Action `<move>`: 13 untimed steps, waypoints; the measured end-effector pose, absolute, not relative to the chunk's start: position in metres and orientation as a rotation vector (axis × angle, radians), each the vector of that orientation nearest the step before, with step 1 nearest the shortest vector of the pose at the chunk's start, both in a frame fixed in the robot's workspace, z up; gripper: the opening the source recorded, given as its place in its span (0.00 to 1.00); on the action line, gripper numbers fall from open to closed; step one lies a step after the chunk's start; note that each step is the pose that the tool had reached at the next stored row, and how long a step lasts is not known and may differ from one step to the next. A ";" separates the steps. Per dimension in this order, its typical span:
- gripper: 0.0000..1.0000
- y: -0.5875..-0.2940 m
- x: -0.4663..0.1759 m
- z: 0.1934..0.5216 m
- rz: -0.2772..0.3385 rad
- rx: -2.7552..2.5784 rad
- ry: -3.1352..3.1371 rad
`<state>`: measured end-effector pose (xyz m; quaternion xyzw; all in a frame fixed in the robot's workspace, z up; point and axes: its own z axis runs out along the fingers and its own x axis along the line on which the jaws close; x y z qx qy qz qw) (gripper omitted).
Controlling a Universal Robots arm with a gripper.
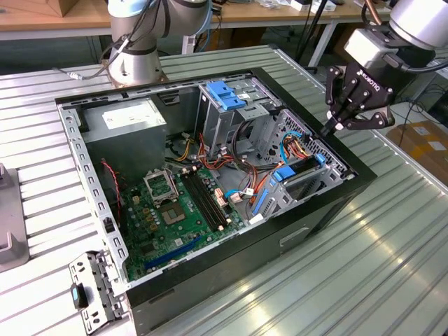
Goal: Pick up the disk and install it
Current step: 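Insert the second disk wire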
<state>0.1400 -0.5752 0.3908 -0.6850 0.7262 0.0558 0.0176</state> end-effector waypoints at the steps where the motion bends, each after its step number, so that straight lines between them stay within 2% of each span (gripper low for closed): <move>1: 0.10 -0.575 0.140 0.391 0.173 -2.128 2.256; 2: 0.11 -0.575 0.140 0.391 0.173 -2.128 2.256; 5: 0.29 -0.575 0.140 0.391 0.173 -2.128 2.256; 6: 0.29 -0.575 0.140 0.391 0.173 -2.128 2.256; 7: 0.36 -0.575 0.140 0.391 0.173 -2.128 2.256; 13: 0.36 -0.574 0.129 0.390 0.173 -2.128 2.256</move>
